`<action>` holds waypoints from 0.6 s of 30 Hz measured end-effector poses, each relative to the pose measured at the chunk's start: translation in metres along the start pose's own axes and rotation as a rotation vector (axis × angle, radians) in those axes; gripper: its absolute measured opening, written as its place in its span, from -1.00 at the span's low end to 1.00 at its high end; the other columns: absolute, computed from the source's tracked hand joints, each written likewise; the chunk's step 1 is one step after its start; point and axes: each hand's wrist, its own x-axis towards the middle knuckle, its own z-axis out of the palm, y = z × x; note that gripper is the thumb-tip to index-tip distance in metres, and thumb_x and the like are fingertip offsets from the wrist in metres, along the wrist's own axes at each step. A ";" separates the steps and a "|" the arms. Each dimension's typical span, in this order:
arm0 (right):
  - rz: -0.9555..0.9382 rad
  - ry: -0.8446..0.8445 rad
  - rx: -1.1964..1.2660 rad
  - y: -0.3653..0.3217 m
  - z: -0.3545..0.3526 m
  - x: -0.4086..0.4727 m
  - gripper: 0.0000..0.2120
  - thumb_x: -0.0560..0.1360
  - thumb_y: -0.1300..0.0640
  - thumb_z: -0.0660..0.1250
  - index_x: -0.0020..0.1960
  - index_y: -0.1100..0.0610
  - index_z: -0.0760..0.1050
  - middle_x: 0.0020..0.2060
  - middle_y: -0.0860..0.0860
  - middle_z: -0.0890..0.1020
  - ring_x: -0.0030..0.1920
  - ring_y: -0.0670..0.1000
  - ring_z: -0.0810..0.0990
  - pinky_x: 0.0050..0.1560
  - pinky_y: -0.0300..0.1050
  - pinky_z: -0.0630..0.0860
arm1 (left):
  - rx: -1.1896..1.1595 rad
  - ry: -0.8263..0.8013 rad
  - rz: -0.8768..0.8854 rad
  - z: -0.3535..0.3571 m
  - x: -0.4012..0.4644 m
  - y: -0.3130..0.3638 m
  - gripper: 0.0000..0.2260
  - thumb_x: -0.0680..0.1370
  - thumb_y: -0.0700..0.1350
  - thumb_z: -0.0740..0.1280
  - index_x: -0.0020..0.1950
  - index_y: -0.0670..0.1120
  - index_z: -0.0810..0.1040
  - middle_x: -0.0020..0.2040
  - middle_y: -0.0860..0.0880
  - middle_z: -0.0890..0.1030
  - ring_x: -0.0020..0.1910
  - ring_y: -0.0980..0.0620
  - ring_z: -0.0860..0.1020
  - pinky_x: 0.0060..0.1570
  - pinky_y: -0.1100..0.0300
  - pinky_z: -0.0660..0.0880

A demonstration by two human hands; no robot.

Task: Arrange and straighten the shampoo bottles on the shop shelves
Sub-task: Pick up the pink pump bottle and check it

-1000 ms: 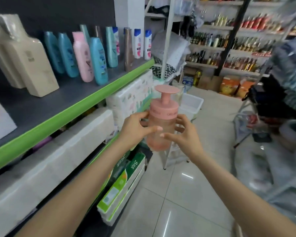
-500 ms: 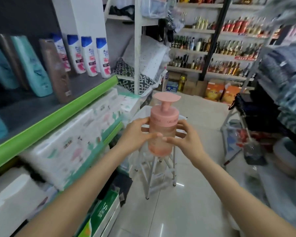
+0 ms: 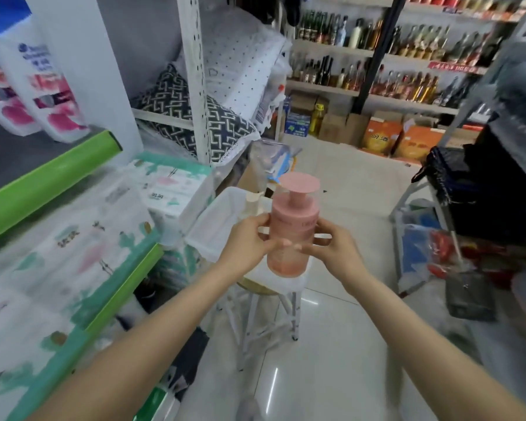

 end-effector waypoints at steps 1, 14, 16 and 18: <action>0.026 -0.003 0.001 0.010 -0.001 0.014 -0.60 0.33 0.28 0.50 0.11 0.01 0.55 -0.10 -0.14 0.63 -0.01 0.02 0.63 -0.04 -0.23 0.53 | -0.004 0.000 -0.019 0.005 0.014 -0.008 -0.57 0.36 -0.08 0.52 0.20 -0.04 0.56 0.00 0.11 0.61 -0.14 0.17 0.62 -0.15 0.38 0.52; 0.506 -0.200 0.380 0.106 -0.005 0.124 -0.74 0.55 -0.01 0.27 0.10 0.13 0.57 -0.06 -0.04 0.68 -0.04 -0.04 0.66 -0.04 -0.16 0.55 | -0.096 -0.059 -0.272 0.053 0.110 -0.108 -0.55 0.38 -0.11 0.51 0.25 -0.06 0.53 0.05 0.15 0.60 -0.02 0.16 0.61 -0.12 0.44 0.50; 0.525 -0.233 0.369 0.120 -0.006 0.137 -0.76 0.56 0.02 0.27 0.11 0.13 0.56 -0.07 -0.04 0.68 -0.05 -0.05 0.65 -0.06 -0.17 0.53 | -0.173 -0.093 -0.315 0.058 0.117 -0.117 -0.56 0.42 -0.10 0.48 0.28 -0.05 0.51 0.10 0.15 0.61 0.04 0.20 0.59 -0.05 0.41 0.50; 0.536 -0.279 0.357 0.132 -0.008 0.150 -0.76 0.56 0.05 0.27 0.13 0.16 0.55 -0.06 -0.02 0.67 -0.07 -0.07 0.63 -0.06 -0.19 0.54 | -0.231 -0.067 -0.376 0.065 0.123 -0.123 -0.62 0.47 -0.02 0.42 0.27 -0.01 0.51 0.13 0.15 0.60 0.03 0.28 0.57 0.00 0.35 0.51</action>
